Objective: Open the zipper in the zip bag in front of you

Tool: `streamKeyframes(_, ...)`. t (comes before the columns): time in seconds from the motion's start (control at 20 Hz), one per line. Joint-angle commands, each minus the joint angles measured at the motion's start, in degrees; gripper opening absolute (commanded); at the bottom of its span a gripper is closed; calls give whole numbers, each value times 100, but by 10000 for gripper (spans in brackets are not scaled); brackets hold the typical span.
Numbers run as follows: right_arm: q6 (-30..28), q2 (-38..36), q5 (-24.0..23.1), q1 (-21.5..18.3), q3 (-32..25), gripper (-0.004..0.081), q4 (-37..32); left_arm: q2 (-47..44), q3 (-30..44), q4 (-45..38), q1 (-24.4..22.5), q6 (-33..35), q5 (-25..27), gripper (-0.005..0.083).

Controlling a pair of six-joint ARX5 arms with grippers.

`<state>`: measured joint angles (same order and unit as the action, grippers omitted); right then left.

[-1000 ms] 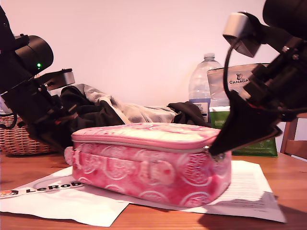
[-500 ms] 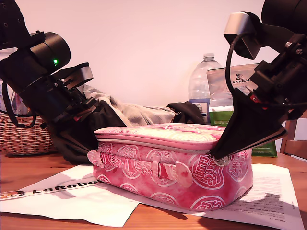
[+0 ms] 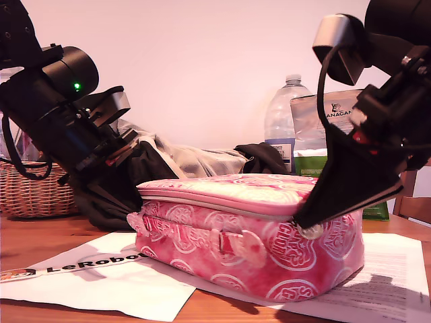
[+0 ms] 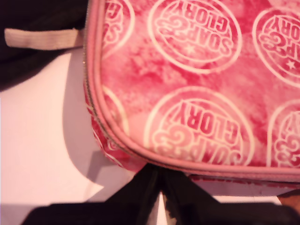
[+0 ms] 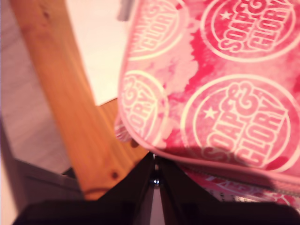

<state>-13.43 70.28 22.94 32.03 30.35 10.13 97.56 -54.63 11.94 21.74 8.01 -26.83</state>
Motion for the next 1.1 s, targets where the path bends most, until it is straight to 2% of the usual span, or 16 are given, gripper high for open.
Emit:
streamKeyframes(0.0,-11,-50,-369,7,214,-13,-236,-92,90,92,354,13,-319,-21)
streamKeyframes(0.15,-37,-50,-686,-227,227,-13,-155,-188,90,326,352,105,-308,-21)
streamKeyframes(0.3,0,-50,-691,-566,260,-13,-146,-387,90,476,352,164,-240,-21)
streamKeyframes(0.45,17,-50,-791,-721,330,-13,-149,-581,90,551,352,164,-52,-21)
streamKeyframes(0.75,37,-50,-791,-745,393,-13,-81,-876,90,802,356,339,-216,-21)
streamKeyframes(0.8,37,-50,-793,-748,393,-13,-57,-935,90,796,356,367,-374,-21)
streamKeyframes(0.9,37,-50,-791,-745,393,-13,-17,-992,90,389,380,442,-826,-21)
streamKeyframes(1.05,42,-50,-785,-741,393,-13,4,-767,90,-549,721,315,-787,-21)
